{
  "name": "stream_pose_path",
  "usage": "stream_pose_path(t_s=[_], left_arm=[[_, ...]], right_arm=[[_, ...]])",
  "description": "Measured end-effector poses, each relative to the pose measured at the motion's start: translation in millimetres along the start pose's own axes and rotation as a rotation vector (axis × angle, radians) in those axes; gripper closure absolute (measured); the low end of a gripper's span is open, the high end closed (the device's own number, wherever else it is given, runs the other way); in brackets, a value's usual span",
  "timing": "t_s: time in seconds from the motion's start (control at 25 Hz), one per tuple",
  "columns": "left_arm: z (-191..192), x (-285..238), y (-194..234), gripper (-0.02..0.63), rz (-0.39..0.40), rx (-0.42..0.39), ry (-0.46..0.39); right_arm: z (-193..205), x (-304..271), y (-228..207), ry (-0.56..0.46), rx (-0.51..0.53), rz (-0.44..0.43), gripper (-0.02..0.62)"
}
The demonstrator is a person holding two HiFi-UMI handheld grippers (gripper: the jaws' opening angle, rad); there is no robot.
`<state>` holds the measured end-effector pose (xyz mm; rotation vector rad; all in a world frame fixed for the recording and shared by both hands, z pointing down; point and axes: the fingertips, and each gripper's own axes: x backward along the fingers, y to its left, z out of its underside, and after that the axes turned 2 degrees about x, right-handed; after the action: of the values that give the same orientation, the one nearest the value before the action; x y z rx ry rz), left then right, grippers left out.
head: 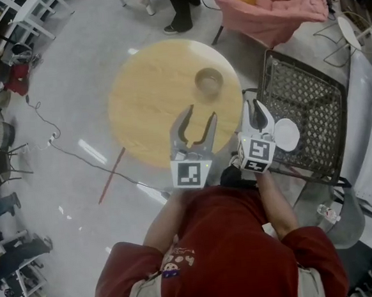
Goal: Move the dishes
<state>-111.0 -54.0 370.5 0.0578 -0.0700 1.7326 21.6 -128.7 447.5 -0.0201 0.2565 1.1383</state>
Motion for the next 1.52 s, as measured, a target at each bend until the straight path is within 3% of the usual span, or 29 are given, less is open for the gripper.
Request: stream_pose_path(t_s=[0.12, 0.28, 0.32, 0.52, 0.72, 1.12, 1.52], left_arm=[[-3.6, 10.9, 16.4, 0.38, -0.015, -0.015, -0.015], [-9.0, 21.3, 26.0, 0.38, -0.001, -0.166, -0.007], [-9.5, 23.3, 27.8, 0.38, -0.003, -0.173, -0.006], [-6.8, 32.7, 40.1, 0.38, -0.038, -0.146, 0.002], [-6.9, 39.3, 48.1, 0.38, -0.078, -0.125, -0.007], [-7.4, 42.0, 56.8, 0.382, -0.11, -0.141, 0.023], [-1.9, 40.4, 65.7, 0.45, -0.125, -0.151, 0.063]], right_arm=[[-4.9, -5.0, 20.7, -0.002, 0.008, -0.023, 0.523], [-9.9, -12.6, 38.3, -0.005, 0.022, -0.05, 0.523], [-10.9, -14.1, 41.3, -0.005, 0.025, -0.055, 0.523], [-10.9, -21.7, 58.0, 0.009, 0.032, -0.091, 0.523], [1.9, -35.9, 69.7, 0.104, -0.031, -0.152, 0.523], [18.5, -68.8, 77.4, 0.202, -0.014, -0.215, 0.523], [55.1, -103.1, 70.5, 0.329, -0.02, -0.227, 0.515]])
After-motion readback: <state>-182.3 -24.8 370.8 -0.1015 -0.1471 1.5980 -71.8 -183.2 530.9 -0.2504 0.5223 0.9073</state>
